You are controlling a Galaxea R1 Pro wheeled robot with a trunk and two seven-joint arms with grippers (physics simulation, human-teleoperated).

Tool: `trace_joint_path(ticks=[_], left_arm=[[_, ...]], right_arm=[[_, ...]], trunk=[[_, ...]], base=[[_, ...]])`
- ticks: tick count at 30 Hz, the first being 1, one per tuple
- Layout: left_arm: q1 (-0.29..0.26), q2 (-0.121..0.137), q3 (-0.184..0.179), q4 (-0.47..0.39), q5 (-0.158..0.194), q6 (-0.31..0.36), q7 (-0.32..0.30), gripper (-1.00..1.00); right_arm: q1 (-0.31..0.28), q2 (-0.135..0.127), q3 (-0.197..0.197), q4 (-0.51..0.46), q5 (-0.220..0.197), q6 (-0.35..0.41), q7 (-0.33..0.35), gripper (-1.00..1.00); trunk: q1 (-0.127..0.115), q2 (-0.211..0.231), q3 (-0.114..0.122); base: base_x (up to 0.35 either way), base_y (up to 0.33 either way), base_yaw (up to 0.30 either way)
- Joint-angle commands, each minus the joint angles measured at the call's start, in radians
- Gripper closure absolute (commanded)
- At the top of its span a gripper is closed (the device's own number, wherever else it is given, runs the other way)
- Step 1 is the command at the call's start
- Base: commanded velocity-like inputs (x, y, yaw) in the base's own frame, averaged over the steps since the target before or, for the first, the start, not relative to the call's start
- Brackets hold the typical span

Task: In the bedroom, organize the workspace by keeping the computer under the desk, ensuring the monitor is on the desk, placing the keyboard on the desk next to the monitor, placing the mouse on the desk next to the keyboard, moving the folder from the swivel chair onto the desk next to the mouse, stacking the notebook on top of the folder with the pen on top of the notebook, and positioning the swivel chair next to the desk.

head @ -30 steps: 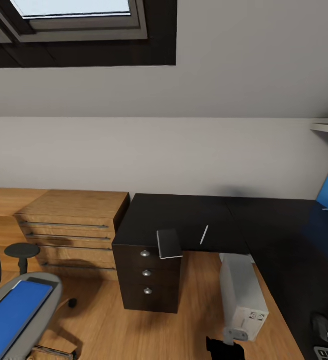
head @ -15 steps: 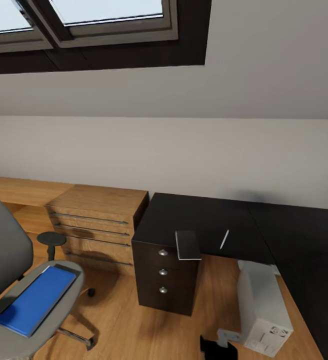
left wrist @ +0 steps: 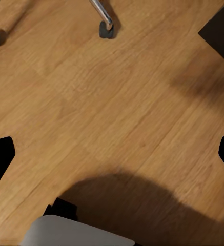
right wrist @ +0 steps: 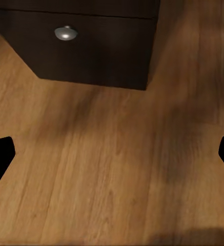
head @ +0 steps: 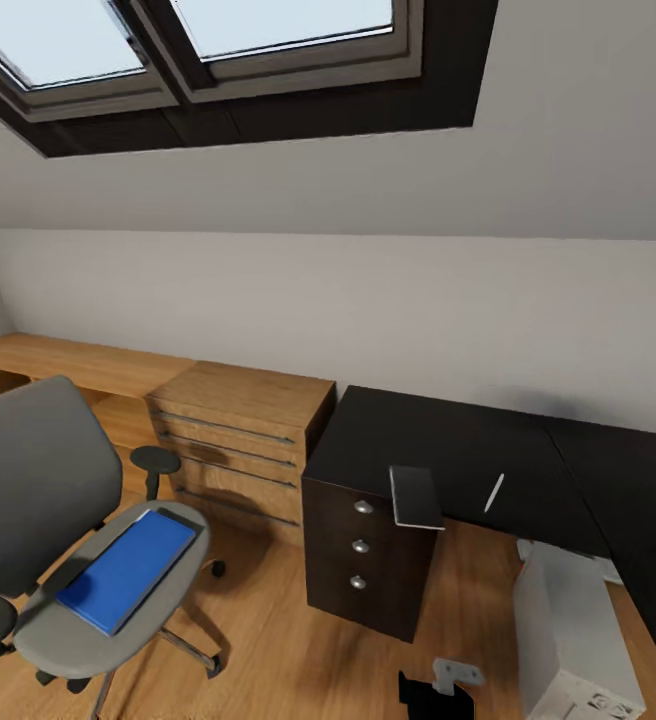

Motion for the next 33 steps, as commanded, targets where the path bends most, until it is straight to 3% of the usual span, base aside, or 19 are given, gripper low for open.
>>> trace_joint_path(ticks=[1, 33], left_arm=[[-0.001, 0.001, -0.008, 0.002, 0.011, -0.004, -0.003, -1.0], [-0.001, 0.0, -0.011, 0.003, 0.009, -0.006, -0.004, -1.0]], right_arm=[[-0.001, 0.0, -0.006, 0.002, 0.011, -0.004, -0.006, -1.0], [-0.001, 0.0, -0.006, 0.002, 0.011, -0.004, -0.006, -1.0]], trunk=[[0.0, -0.001, -0.001], [0.0, -0.001, -0.036]], base=[[0.0, 0.0, 0.27], [0.0, 0.0, 0.182]])
